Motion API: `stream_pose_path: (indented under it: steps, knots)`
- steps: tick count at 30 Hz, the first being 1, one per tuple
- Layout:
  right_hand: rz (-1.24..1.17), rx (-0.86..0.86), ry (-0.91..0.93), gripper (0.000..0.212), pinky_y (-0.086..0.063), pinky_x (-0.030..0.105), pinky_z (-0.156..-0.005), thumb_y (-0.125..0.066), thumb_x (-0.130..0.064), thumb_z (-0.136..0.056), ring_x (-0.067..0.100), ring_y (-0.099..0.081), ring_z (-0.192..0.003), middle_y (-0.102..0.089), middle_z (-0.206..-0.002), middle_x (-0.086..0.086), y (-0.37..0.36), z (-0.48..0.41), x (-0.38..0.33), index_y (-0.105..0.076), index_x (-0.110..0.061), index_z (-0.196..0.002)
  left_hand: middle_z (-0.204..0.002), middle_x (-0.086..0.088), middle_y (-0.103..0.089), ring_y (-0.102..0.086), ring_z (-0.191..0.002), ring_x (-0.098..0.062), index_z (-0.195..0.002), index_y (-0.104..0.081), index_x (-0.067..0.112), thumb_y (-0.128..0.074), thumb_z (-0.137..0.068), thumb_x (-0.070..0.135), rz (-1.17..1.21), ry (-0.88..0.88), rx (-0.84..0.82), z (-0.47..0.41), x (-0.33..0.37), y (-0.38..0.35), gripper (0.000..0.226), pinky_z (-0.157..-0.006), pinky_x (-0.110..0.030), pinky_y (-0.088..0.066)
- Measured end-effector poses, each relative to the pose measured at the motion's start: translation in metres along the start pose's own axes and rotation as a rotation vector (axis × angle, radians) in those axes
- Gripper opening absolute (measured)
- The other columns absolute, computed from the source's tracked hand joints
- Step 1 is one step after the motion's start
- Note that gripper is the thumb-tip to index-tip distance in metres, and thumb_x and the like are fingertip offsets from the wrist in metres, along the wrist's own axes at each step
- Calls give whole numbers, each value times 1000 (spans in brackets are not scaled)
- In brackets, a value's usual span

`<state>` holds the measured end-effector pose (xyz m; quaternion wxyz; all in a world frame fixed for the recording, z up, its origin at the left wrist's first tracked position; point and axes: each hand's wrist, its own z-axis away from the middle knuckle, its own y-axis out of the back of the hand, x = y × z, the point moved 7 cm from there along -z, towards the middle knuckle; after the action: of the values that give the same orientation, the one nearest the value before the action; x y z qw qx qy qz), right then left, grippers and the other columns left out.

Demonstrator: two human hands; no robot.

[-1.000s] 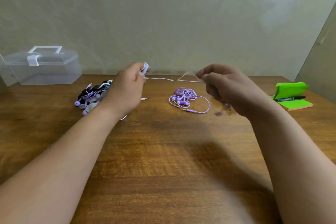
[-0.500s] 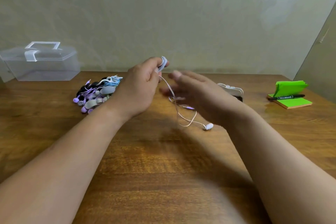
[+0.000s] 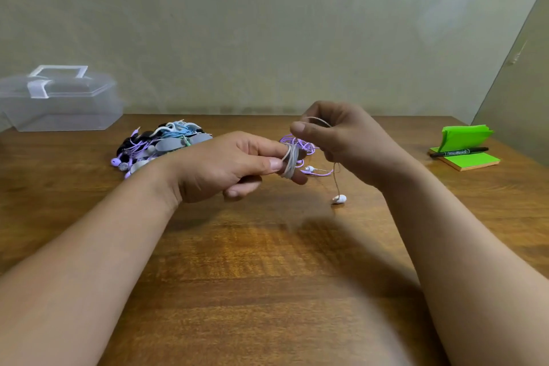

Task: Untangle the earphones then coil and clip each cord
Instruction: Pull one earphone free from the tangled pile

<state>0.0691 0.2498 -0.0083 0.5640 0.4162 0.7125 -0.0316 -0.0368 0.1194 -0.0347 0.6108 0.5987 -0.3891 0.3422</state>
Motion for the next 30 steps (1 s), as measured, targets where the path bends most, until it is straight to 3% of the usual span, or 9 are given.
stream_pose_path:
  steps: [5,9,16,20,22,24,25,27,30]
  knots:
    - [-450,-105,-100,24,-23,20,-44,-69,-32,-96,10,-31,-51,-44,-69,10,-21,0,18,-62,-10,-87,-141,-12,-64,-31,-39,-2,-145,-57,14,-42,-106,11,356,-71,-130,6,6,-10,42,-42,-26,-16]
    - [-480,-102,-149,28,-21,21,-42,-59,-33,-106,7,-28,-45,-41,-58,-4,-42,0,24,-63,-6,-104,-147,-5,-60,-29,-36,0,-148,-52,14,-40,-106,13,481,-169,69,1,8,8,44,-40,-26,-16]
    - [179,-114,-95,31,-43,30,-61,-42,-37,-112,7,-51,-59,-60,-69,-2,-59,9,12,-65,-18,-104,-141,-2,-65,-28,-36,-2,-145,-53,21,-40,-109,13,605,-227,469,2,-9,58,40,-37,-17,-25]
    - [418,-231,-85,29,-48,33,-66,-46,-37,-109,10,-57,-65,-63,-70,-5,-61,14,-2,-71,-26,-99,-132,12,-70,-34,-39,-3,-146,-54,29,-41,-111,13,157,-103,646,1,-24,63,41,-40,-19,-31]
    - [536,-196,-17,28,-48,34,-67,-51,-38,-107,14,-61,-71,-64,-71,-5,-52,13,-13,-73,-26,-96,-129,18,-70,-60,-62,7,-145,-56,31,-45,-111,15,-138,-39,681,0,-27,62,40,-65,-17,-51]
    - [578,-91,58,27,-47,36,-65,-57,-37,-104,18,-61,-71,-65,-70,-2,-38,10,-22,-72,-21,-89,-127,21,-70,-61,-112,15,-142,-62,29,-49,-109,16,-341,-6,597,-3,-28,57,37,-107,-22,-44]
    - [580,-32,78,26,-46,36,-64,-60,-36,-103,19,-60,-69,-65,-70,-1,-30,8,-23,-72,-19,-86,-126,22,-70,-57,-122,12,-138,-66,28,-51,-108,15,-411,-5,532,-4,-26,52,35,-113,-23,-40]
    - [538,41,99,19,-44,34,-62,-67,-33,-99,12,-58,-66,-67,-70,-3,-16,6,-24,-74,-19,-87,-118,26,-72,-61,-120,7,-129,-72,29,-53,-108,19,-494,5,388,-4,-19,40,30,-107,-24,-44]
    - [276,40,81,15,-48,31,-61,-76,-28,-95,8,-58,-61,-70,-72,1,-1,4,-19,-72,-15,-88,-89,22,-74,-58,-58,-10,-124,-74,29,-50,-110,19,-313,58,151,0,-8,14,30,-58,-25,-41]
